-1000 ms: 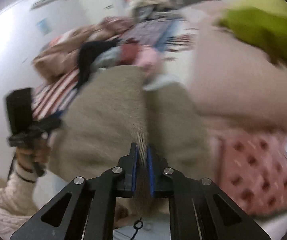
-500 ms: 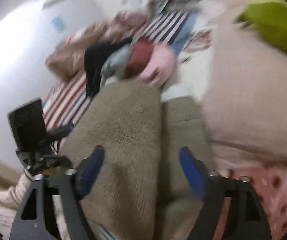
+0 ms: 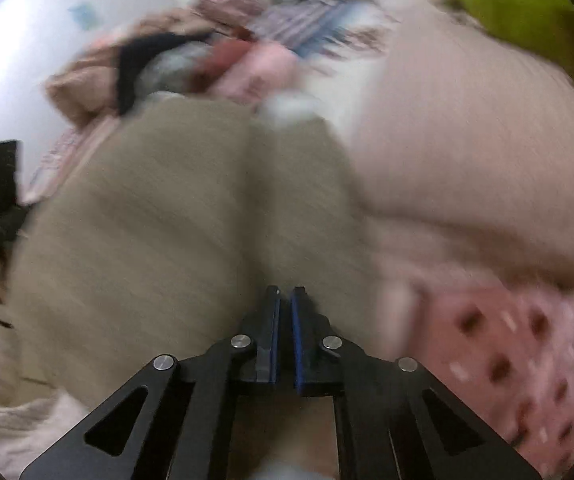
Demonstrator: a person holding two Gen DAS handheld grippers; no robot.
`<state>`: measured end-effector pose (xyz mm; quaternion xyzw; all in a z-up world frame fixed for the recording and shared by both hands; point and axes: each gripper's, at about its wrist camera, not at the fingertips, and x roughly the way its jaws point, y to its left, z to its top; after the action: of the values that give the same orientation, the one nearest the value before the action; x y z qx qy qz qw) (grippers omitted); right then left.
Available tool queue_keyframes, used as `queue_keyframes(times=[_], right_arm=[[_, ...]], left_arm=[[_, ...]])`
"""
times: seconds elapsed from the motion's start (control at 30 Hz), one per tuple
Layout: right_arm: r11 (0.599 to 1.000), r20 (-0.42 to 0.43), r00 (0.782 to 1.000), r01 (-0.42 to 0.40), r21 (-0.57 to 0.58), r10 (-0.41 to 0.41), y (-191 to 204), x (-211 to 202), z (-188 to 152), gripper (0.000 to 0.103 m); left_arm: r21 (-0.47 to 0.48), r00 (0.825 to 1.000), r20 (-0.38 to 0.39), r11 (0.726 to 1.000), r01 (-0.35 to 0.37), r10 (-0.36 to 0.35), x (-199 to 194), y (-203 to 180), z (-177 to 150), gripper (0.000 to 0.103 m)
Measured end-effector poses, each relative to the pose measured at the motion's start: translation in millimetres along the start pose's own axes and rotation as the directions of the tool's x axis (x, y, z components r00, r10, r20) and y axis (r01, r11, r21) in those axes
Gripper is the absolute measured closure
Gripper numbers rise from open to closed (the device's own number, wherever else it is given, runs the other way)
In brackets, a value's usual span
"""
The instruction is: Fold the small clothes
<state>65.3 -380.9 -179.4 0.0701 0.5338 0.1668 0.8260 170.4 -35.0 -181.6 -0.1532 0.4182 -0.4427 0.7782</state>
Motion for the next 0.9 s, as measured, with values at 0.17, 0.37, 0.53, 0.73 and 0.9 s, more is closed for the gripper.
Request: queue_keyframes(times=[0.17,0.37,0.53,0.73,0.9], right_arm=[[0.990,0.095,0.990,-0.116,0.079,0.108,-18.1,-28.3,-5.9,0.090],[0.957,0.182,0.944,-0.288,0.036,0.277,-16.5,-57.1,9.7,0.021],[0.931,0.040,0.934,-0.358,0.072,0.356,-10.5,-19.0,21.4,0.000],[0.892,-0.056,0.894,-0.435,0.126,0.444,-3.2,17.9,26.2,0.000],[0.876,-0.086,0.873,-0.471,0.106,0.479,22.5,35.4,38.8,0.023]], left_arm=[[-0.152,0.991,-0.018,0.980,0.125,-0.129,31.2,20.4,-1.9,0.001],[-0.170,0.989,-0.054,0.977,0.125,-0.136,44.1,18.6,0.6,0.001],[-0.207,0.988,-0.067,0.970,0.124,-0.141,52.0,18.1,2.9,0.003],[-0.209,0.992,-0.056,0.973,0.098,-0.112,55.0,5.8,9.4,0.034],[-0.176,0.995,-0.051,0.981,0.080,-0.091,35.7,-2.8,15.8,0.057]])
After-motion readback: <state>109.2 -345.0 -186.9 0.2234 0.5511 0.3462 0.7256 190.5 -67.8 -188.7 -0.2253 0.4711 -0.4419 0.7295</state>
